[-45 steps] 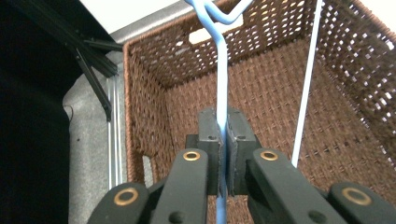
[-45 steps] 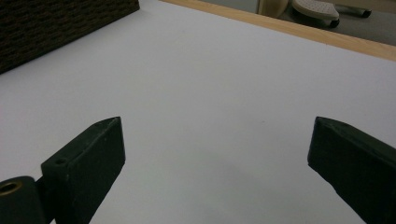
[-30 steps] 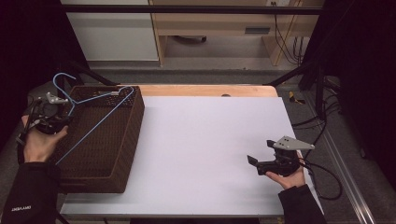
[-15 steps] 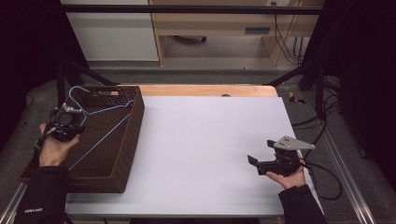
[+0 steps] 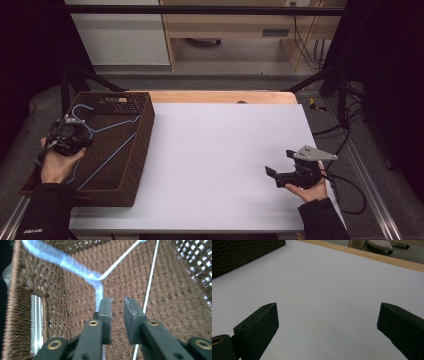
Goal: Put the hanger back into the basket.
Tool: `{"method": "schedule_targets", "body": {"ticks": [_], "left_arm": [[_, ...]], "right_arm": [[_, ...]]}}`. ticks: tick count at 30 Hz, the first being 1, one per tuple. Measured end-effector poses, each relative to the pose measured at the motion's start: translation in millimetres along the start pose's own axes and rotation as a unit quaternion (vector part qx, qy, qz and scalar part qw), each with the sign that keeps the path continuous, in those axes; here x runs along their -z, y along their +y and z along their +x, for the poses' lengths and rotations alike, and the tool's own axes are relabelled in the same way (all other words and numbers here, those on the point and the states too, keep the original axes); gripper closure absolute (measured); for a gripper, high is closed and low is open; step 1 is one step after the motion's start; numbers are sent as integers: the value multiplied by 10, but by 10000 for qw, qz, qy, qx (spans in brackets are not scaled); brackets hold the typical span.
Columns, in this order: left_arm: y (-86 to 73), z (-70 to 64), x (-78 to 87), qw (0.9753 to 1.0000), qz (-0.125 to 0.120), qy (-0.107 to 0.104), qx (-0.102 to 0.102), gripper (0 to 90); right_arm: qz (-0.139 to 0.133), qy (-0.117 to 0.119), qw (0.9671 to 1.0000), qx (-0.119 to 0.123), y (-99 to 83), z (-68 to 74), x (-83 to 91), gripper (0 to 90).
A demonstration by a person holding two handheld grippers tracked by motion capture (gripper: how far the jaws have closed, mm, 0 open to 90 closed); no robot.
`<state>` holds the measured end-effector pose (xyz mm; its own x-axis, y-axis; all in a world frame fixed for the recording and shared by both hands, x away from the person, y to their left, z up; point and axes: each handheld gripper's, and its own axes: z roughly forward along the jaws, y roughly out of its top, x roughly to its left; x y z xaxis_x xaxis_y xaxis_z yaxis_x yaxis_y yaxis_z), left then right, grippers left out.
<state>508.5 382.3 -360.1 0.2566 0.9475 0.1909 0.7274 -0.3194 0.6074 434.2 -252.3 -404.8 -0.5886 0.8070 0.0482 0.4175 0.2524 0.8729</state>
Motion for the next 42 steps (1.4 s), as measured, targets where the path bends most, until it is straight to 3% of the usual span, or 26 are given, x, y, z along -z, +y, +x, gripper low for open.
{"method": "schedule_targets", "body": {"ticks": [3, 5, 11, 15, 18, 19, 20, 24, 32, 35, 38, 40, 42], "left_arm": [[6, -46, 131, 9993, -330, -175, 80, 684], [7, -98, 218, 9975, -609, -310, 150, 631], [-1, -360, 405, 9888, -1308, -720, 43, 447], [-22, -554, 483, 9794, -1767, -980, -2, 359], [-33, -694, 521, 9737, -1919, -1225, -93, 326], [-39, -798, 532, 9685, -2027, -1437, -128, 313], [-39, -798, 532, 9685, -2027, -1437, -128, 298], [-56, -1012, 553, 9591, -2214, -1748, -237, 261], [-102, -1395, 534, 9472, -2346, -2124, -504, 182], [-134, -1519, 486, 9410, -2340, -2396, -484, 149], [-170, -1614, 425, 9383, -2334, -2498, -530, 139], [-184, -1648, 388, 9384, -2280, -2520, -628, 139], [-198, -1658, 379, 9386, -2307, -2498, -588, 138]], "right_arm": [[-16, 8, 10000, -10, 2, -1, 9, 42], [-32, -2, 10000, -23, 3, -4, 12, 42], [-73, -1, 10000, -32, 5, -8, 22, 41], [-102, 6, 9999, -52, 6, -8, 26, 41], [-107, 1, 9999, -44, 6, -9, 28, 41], [-115, 5, 9999, -64, 7, -9, 33, 41], [-115, 5, 9999, -64, 7, -9, 33, 41], [-147, 5, 9999, -60, 8, -12, 37, 41], [-160, 11, 9998, -66, 7, -12, 47, 39], [-174, 3, 9998, -62, 7, -18, 54, 39], [-166, 6, 9999, -40, 4, -20, 54, 38], [-168, 8, 9999, -41, 4, -19, 56, 39], [-175, -1, 9998, -48, 3, -19, 57, 39]]}}
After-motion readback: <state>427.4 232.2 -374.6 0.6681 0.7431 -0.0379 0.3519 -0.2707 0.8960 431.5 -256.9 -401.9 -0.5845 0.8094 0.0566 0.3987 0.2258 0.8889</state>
